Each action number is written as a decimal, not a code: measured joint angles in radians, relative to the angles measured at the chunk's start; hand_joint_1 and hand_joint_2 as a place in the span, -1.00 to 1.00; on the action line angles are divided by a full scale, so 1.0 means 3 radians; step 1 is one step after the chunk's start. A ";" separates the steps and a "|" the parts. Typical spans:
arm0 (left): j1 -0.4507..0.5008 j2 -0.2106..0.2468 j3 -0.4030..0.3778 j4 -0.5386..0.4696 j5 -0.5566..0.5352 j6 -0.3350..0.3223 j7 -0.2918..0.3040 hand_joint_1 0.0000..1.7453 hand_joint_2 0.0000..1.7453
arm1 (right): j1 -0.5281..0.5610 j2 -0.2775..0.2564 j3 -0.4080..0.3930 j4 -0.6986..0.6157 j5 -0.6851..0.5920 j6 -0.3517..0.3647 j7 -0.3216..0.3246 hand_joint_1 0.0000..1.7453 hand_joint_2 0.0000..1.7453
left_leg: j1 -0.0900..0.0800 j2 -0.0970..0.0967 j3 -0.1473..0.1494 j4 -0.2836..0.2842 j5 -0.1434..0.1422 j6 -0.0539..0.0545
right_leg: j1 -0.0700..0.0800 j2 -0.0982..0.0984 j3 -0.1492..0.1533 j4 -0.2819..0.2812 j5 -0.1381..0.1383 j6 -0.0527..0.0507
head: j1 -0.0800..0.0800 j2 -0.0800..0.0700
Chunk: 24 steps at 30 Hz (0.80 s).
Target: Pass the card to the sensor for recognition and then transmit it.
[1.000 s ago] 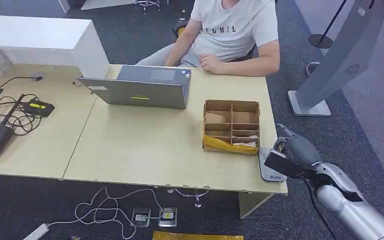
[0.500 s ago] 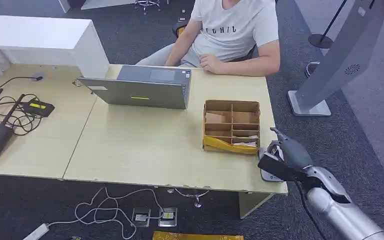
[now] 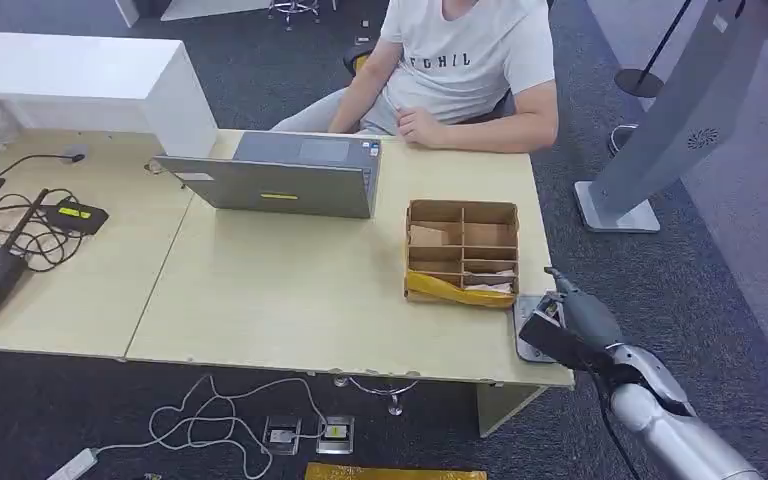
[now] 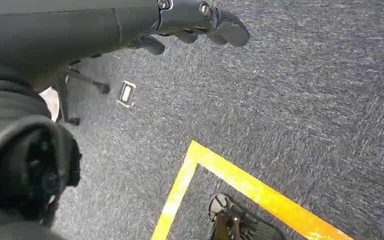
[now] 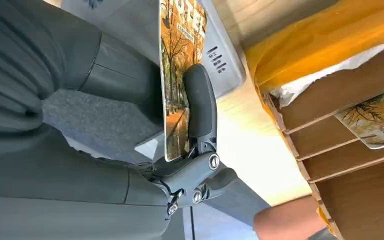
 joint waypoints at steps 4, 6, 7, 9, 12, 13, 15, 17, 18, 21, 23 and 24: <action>0.0000 0.0003 0.0000 0.0000 -0.0005 -0.0048 -0.0042 -1.00 -1.00 | -0.0017 0.0014 0.0000 0.0046 -0.0025 -0.0043 -0.0010 1.00 1.00 | 0.0000 0.0000 0.0000 0.0000 0.0000 0.0000 | 0.0000 0.0000 0.0001 0.0000 0.0000 0.0000 | 0.0000 0.0001; 0.0000 0.0005 0.0000 0.0000 -0.0006 -0.0053 -0.0047 -1.00 -1.00 | -0.0030 0.0014 0.0000 0.0057 -0.0028 -0.0055 -0.0024 1.00 1.00 | 0.0000 0.0000 0.0000 0.0000 0.0000 0.0000 | 0.0000 0.0000 0.0001 0.0000 0.0000 0.0000 | 0.0000 0.0001; 0.0000 0.0006 0.0000 0.0000 -0.0006 -0.0055 -0.0048 -1.00 -1.00 | -0.0040 0.0014 0.0000 0.0066 -0.0028 -0.0056 -0.0025 1.00 1.00 | 0.0000 0.0000 0.0000 0.0000 0.0000 0.0000 | 0.0000 0.0000 0.0001 0.0000 0.0000 0.0000 | 0.0000 0.0001; 0.0000 0.0009 0.0000 0.0000 -0.0020 -0.0058 -0.0048 -1.00 -1.00 | -0.0064 0.0014 0.0000 0.0079 -0.0041 -0.0071 -0.0031 1.00 1.00 | 0.0000 0.0000 0.0000 0.0000 0.0000 0.0000 | 0.0000 0.0000 0.0001 0.0000 0.0000 0.0000 | 0.0000 0.0000; 0.0000 0.0009 -0.0014 0.0000 -0.0066 -0.0074 -0.0048 -1.00 -1.00 | -0.0114 0.0014 -0.0014 0.0085 -0.0071 -0.0114 -0.0060 1.00 1.00 | -0.0001 0.0000 -0.0002 0.0000 0.0000 0.0000 | -0.0001 0.0000 0.0001 0.0001 0.0001 0.0000 | 0.0000 0.0000; 0.0000 0.0010 -0.0022 0.0001 -0.0067 -0.0080 -0.0048 -1.00 -1.00 | -0.0151 0.0014 -0.0023 0.0071 -0.0071 -0.0114 -0.0058 1.00 1.00 | -0.0001 0.0000 -0.0002 0.0000 0.0000 0.0000 | -0.0001 0.0000 0.0000 0.0001 0.0002 -0.0001 | 0.0000 0.0000; 0.0000 0.0010 -0.0024 0.0000 -0.0069 -0.0081 -0.0050 -1.00 -1.00 | -0.0272 0.0011 -0.0060 0.0005 -0.0066 -0.0083 -0.0016 1.00 1.00 | -0.0001 0.0002 -0.0004 0.0000 0.0002 -0.0002 | -0.0001 0.0002 -0.0002 0.0002 0.0005 -0.0002 | 0.0000 0.0000; 0.0000 0.0013 -0.0028 0.0001 -0.0069 -0.0089 -0.0050 -1.00 -1.00 | -0.0478 -0.0004 -0.0115 -0.0109 -0.0051 0.0011 0.0056 1.00 1.00 | -0.0002 0.0007 -0.0004 0.0001 0.0003 -0.0002 | -0.0002 0.0006 -0.0006 0.0002 0.0009 -0.0002 | -0.0001 0.0000; 0.0000 0.0017 -0.0032 0.0001 -0.0069 -0.0091 -0.0050 -1.00 -1.00 | -0.0608 -0.0022 -0.0144 -0.0166 -0.0027 0.0063 0.0084 1.00 1.00 | -0.0002 0.0008 -0.0004 0.0001 0.0005 -0.0002 | -0.0002 0.0007 -0.0007 0.0002 0.0010 -0.0001 | -0.0001 0.0000; 0.0000 0.0019 -0.0043 0.0000 -0.0069 -0.0099 -0.0050 -1.00 -1.00 | -0.0928 -0.0084 -0.0243 -0.0300 0.0052 0.0202 0.0133 1.00 1.00 | 0.0000 0.0004 -0.0004 0.0001 0.0007 -0.0002 | 0.0000 0.0000 -0.0004 0.0001 0.0010 -0.0001 | 0.0000 0.0000; 0.0006 0.0018 -0.0050 0.0001 -0.0069 -0.0100 -0.0050 -1.00 -1.00 | -0.1087 -0.0104 -0.0264 -0.0356 0.0055 0.0271 0.0162 1.00 1.00 | -0.0002 0.0003 -0.0009 0.0001 0.0008 -0.0002 | -0.0002 0.0001 -0.0010 0.0001 0.0012 -0.0002 | -0.0001 0.0000; 0.0004 0.0019 -0.0057 0.0000 -0.0069 -0.0100 -0.0050 -1.00 -1.00 | -0.1169 -0.0117 -0.0290 -0.0415 0.0059 0.0282 0.0163 1.00 1.00 | -0.0003 0.0004 -0.0011 0.0001 0.0008 -0.0002 | -0.0003 0.0003 -0.0014 0.0001 0.0013 -0.0002 | -0.0003 0.0000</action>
